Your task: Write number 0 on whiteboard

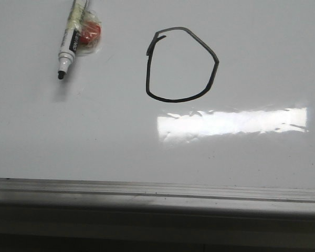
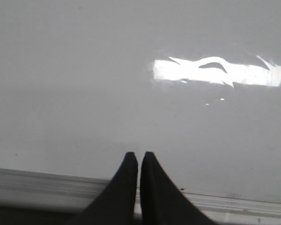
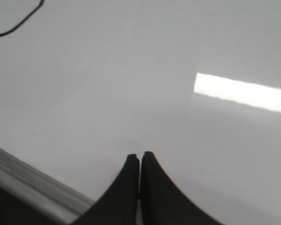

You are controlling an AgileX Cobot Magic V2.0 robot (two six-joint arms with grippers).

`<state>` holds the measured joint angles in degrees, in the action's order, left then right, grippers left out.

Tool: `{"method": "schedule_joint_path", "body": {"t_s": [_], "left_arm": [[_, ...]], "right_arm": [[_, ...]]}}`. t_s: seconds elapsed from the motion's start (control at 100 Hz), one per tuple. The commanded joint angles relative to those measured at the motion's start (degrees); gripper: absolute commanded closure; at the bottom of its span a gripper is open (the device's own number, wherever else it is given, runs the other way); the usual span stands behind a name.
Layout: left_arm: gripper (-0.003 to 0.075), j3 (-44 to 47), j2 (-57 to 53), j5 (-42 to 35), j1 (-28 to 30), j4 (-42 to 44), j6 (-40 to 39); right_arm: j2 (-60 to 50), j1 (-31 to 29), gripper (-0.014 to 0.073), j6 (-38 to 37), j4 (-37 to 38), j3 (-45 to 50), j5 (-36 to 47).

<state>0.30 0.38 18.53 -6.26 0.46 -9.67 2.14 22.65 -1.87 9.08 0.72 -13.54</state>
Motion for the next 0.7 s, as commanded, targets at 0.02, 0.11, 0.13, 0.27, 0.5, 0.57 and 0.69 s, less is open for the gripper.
{"method": "schedule_joint_path", "body": {"t_s": [0.02,0.11,0.13,0.27,0.5,0.57,0.69], "left_arm": [[0.074,1.81,0.68,-3.41,0.23,-0.46,0.09],[0.074,1.81,0.68,-3.41,0.23,-0.46,0.09],[0.074,1.81,0.68,-3.41,0.23,-0.46,0.09],[0.074,1.81,0.68,-3.41,0.23,-0.46,0.09],[0.074,1.81,0.68,-3.41,0.23,-0.46,0.09],[0.074,1.81,0.68,-3.41,0.23,-0.46,0.09],[0.074,1.81,0.68,-3.41,0.23,-0.46,0.09]], "right_arm": [[-3.56,-0.99,0.0641,1.36,-2.75,0.68,-3.75],[-3.83,-1.09,0.0641,3.58,-2.75,0.68,-3.63],[-3.83,-1.09,0.0641,4.36,-2.75,0.68,-3.63],[-3.83,-1.09,0.0641,6.13,-2.75,0.68,-3.43],[-3.83,-1.09,0.0641,6.13,-2.75,0.68,-3.4],[-3.83,-1.09,0.0641,6.13,-2.75,0.68,-3.4],[-3.83,-1.09,0.0641,6.13,-2.75,0.68,-3.4]]}}
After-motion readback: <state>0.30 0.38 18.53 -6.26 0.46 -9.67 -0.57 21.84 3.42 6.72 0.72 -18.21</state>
